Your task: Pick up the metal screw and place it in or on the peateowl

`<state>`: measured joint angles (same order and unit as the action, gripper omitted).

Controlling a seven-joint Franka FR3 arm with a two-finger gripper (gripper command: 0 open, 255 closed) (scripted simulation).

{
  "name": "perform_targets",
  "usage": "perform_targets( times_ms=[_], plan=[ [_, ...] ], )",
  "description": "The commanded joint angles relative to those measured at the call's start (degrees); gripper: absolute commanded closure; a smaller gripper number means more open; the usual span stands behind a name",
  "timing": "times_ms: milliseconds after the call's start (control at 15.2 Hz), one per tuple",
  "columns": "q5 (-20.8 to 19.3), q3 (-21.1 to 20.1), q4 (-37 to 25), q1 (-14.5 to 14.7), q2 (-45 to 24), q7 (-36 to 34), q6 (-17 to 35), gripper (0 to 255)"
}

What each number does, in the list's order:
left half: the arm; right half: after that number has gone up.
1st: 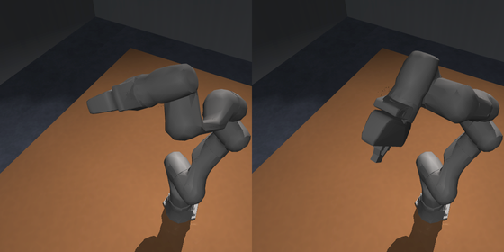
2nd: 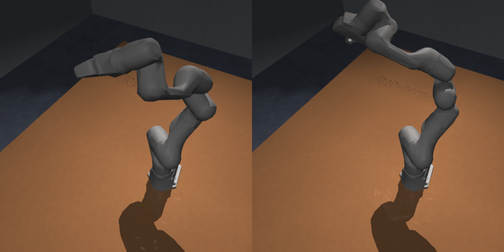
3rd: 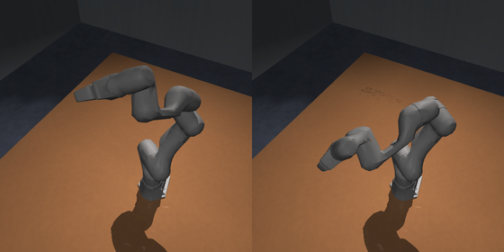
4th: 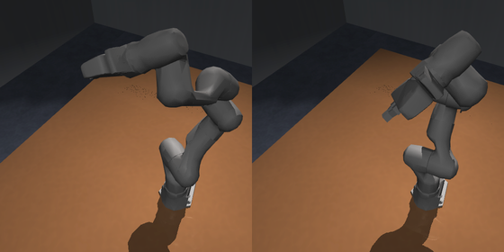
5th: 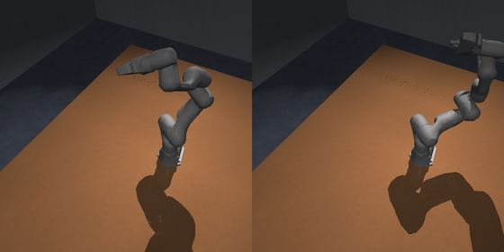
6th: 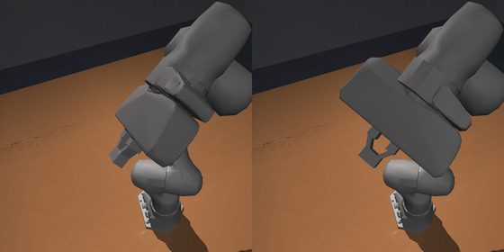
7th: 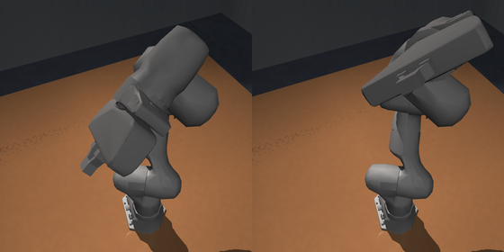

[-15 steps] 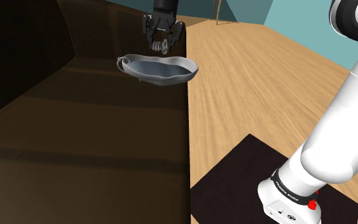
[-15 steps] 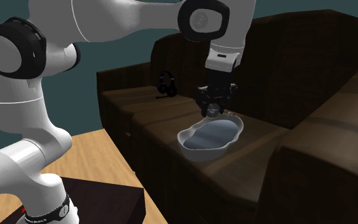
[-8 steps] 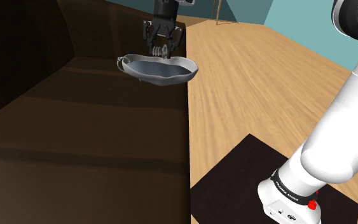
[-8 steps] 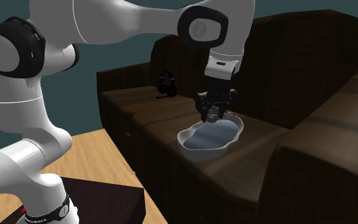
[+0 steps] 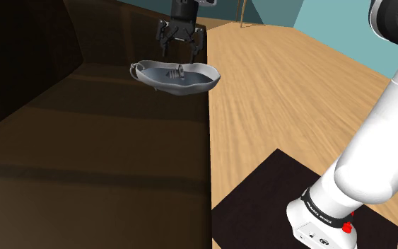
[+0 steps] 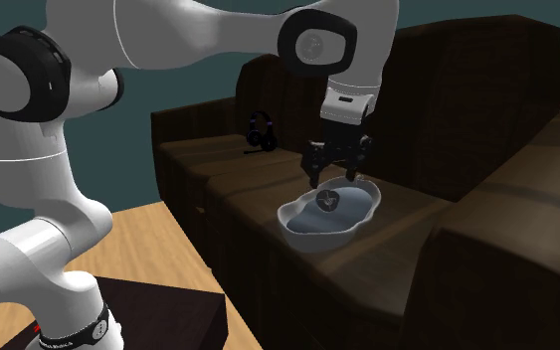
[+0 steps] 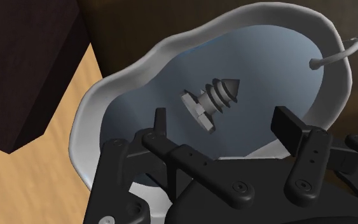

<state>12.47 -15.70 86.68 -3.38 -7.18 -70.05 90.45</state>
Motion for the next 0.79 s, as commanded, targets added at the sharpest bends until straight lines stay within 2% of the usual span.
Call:
perform_targets(
  times_ms=[0,264,726],
  plan=[
    [0.0,0.0,0.0,0.0,0.0,0.0,0.0,0],
    [-0.7,0.3,-11.1,-0.3,-3.0,-1.0,-8.2,0],
    [-0.7,0.3,-11.1,-0.3,-3.0,-1.0,-8.2,0]
  ],
)
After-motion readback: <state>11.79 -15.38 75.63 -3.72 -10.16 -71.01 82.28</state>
